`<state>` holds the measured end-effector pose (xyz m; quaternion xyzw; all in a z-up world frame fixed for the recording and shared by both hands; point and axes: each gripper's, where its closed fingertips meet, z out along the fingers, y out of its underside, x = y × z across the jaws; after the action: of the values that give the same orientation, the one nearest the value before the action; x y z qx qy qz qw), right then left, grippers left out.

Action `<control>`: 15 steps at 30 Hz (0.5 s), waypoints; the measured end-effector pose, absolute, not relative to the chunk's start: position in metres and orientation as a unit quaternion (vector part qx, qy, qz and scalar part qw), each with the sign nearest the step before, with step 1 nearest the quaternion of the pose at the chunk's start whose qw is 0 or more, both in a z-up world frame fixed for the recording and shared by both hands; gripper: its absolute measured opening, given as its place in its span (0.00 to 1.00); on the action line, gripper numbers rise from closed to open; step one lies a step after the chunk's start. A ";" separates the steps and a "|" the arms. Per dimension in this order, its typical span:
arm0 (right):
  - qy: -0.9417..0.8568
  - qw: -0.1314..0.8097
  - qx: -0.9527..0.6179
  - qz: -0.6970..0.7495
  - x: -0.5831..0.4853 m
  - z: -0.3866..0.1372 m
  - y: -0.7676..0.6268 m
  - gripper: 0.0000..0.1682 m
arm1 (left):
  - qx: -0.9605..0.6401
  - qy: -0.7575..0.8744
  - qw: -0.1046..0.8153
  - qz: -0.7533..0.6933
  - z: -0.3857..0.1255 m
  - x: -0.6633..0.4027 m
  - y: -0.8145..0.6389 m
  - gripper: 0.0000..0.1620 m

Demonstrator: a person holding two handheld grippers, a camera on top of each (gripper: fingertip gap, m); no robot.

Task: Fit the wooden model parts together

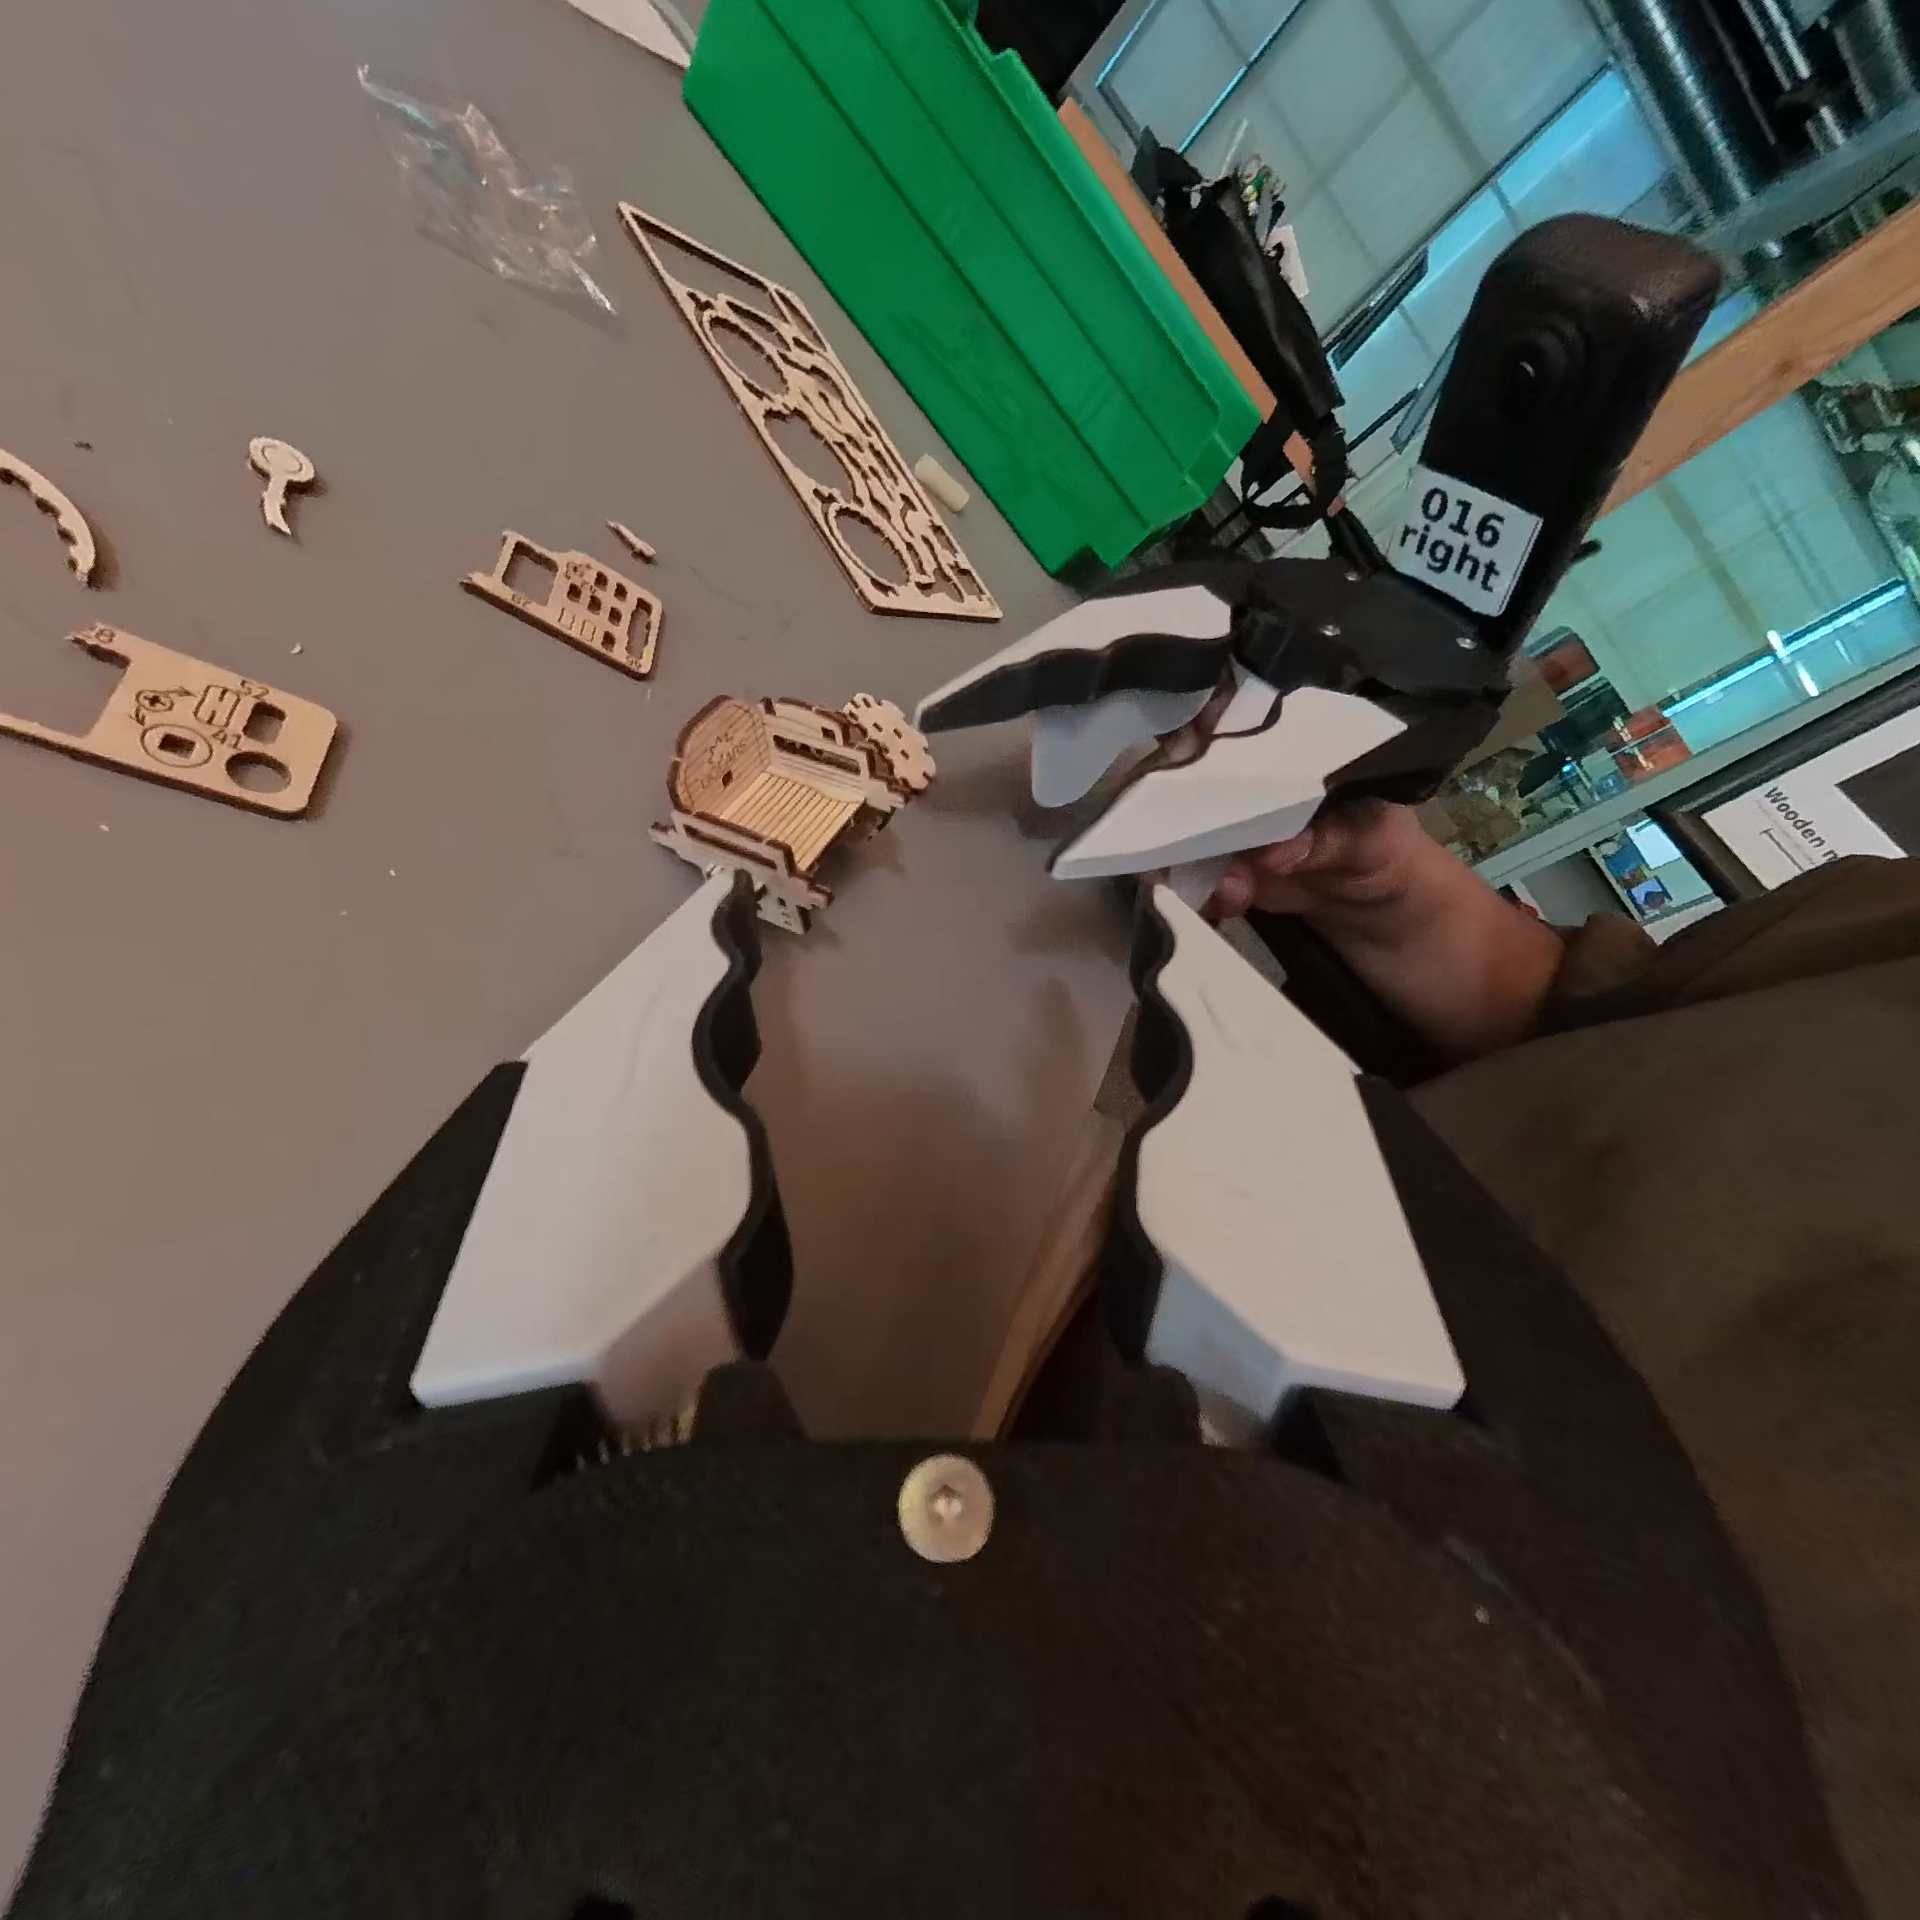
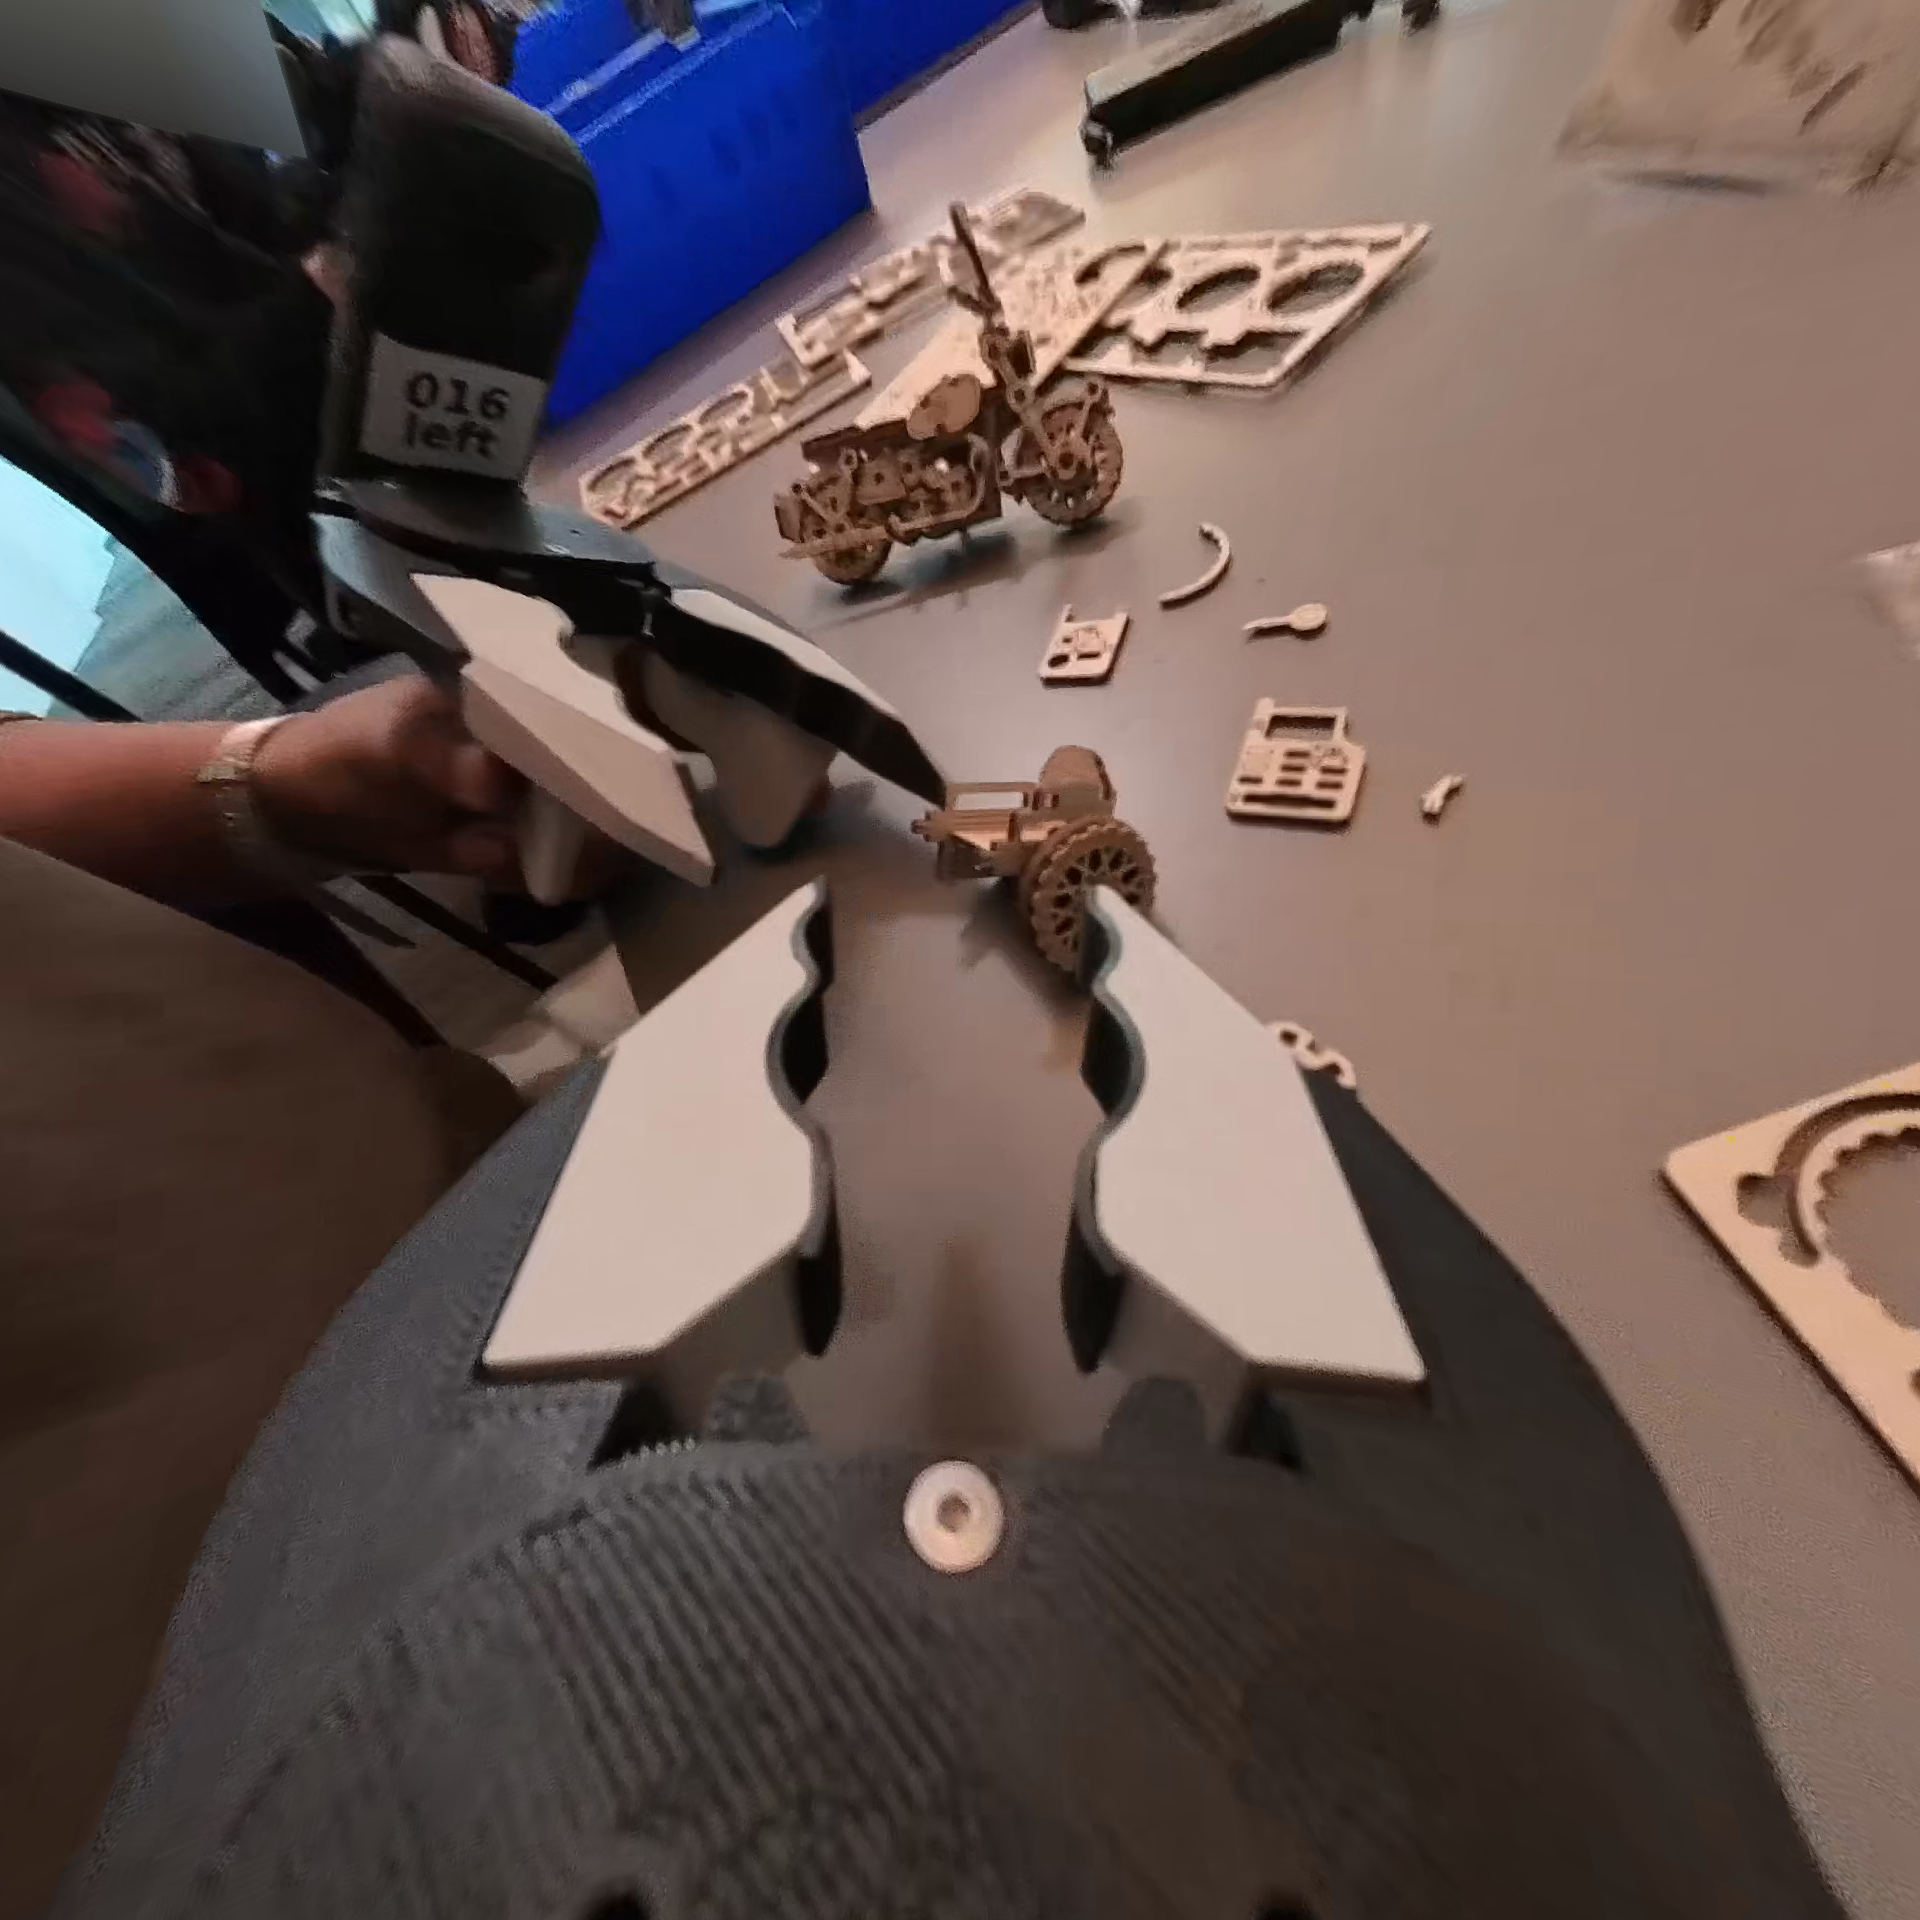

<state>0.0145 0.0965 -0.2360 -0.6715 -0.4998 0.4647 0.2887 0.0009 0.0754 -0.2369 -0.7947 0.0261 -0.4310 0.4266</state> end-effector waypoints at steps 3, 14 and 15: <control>-0.513 0.299 -0.684 0.424 0.014 -0.245 0.101 0.29 | -0.806 0.022 0.420 -0.415 -0.242 0.000 0.076 0.43; -0.552 0.245 -0.652 0.459 -0.002 -0.249 0.055 0.28 | -0.830 -0.047 0.401 -0.385 -0.248 -0.012 0.087 0.49; -0.554 0.239 -0.650 0.462 -0.003 -0.249 0.053 0.28 | -0.832 -0.049 0.402 -0.379 -0.249 -0.014 0.087 0.49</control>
<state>-0.0027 0.0526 -0.2493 -0.6497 -0.5542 0.4623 0.2389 -0.0138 0.0873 -0.2490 -0.8322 -0.0486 -0.3791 0.4018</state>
